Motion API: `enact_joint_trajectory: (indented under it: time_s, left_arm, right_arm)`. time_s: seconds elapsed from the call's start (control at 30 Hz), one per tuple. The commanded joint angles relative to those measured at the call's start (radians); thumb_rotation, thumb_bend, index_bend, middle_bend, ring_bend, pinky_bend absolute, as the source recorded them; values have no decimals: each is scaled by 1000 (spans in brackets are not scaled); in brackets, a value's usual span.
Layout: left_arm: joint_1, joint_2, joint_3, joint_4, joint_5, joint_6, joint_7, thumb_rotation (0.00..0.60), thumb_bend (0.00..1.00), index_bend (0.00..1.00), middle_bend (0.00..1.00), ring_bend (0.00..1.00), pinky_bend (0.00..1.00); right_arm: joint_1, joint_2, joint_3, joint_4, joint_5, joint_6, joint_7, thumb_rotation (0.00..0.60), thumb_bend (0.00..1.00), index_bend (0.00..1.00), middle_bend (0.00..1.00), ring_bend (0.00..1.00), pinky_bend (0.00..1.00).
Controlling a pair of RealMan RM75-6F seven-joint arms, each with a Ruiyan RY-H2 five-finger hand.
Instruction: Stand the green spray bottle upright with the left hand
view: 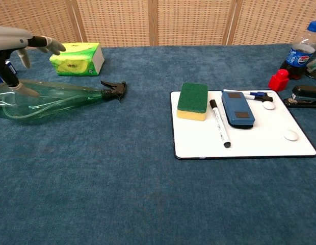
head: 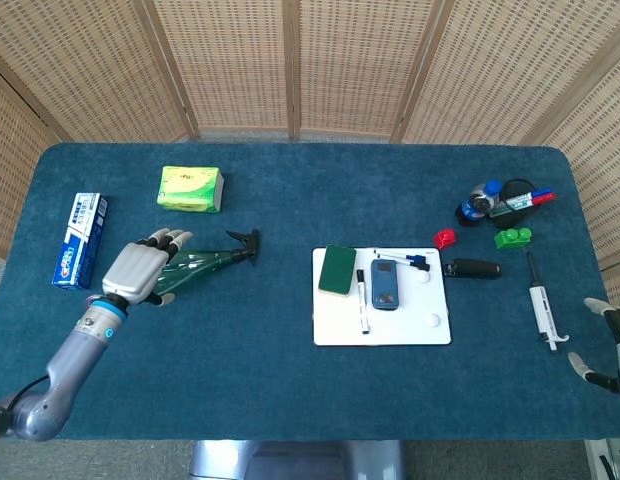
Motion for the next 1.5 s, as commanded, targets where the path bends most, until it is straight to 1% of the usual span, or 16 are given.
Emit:
enact_joint_trajectory:
  time_s: [0.03,0.13,0.27,0.4,0.47,0.6,0.67,0.83,1.0,1.2,1.27,1.37,1.5]
  left_arm:
    - [-74,-3,-23,-10,-119,-76,23,600,237,144,149,148,312]
    - [-121,-3,-20,1,-185,-117,44,600,238,176,145,144,292]
    - [-188,-12,-14,28,-271,-166,59,600,238,193,126,101,214]
    - [-271,-26,17,69,-362,-216,99,600,238,189,97,64,151]
    - [-297,-32,28,79,-394,-225,104,600,238,188,96,62,140]
    - [-357,-41,71,105,-469,-255,121,600,239,195,85,45,172]
    - [-379,-47,91,116,-496,-258,128,600,238,193,78,37,173]
    - [-416,-71,145,147,-549,-243,142,600,238,180,75,33,177]
    - [-435,-103,177,180,-581,-199,153,600,237,167,68,32,183]
    - [-434,-145,179,228,-607,-147,132,600,238,157,68,33,185]
    - [-433,-152,180,236,-611,-141,130,600,238,156,68,33,191]
    - [-434,-165,184,247,-617,-141,129,600,238,157,67,33,169]
    - [-438,-182,183,260,-635,-154,123,600,238,162,68,34,218]
  right_arm:
    - [-2,-1,0,2,2,2,2,600,277,219,306,120,164]
    - [-5,-1,-1,5,6,3,4,600,276,218,306,120,164]
    - [-7,-4,-2,9,8,2,7,600,277,218,306,120,164]
    - [-7,-4,-1,10,10,3,9,600,275,218,306,120,164]
    - [-8,-4,0,11,11,3,9,600,275,218,306,120,164]
    - [-10,-3,0,13,15,3,12,600,276,218,306,120,164]
    - [-12,-4,0,15,17,4,14,600,276,219,306,120,164]
    - [-12,-6,-1,20,21,0,17,600,276,219,306,120,164]
    - [-8,-9,1,24,21,-7,17,600,276,220,306,120,165]
    - [-2,-14,3,27,22,-14,16,600,276,220,306,120,164]
    - [-1,-14,4,29,22,-16,18,600,277,221,306,120,164]
    - [1,-16,5,30,22,-19,24,600,276,221,306,120,164]
    - [0,-19,4,33,20,-18,31,600,276,222,306,120,164]
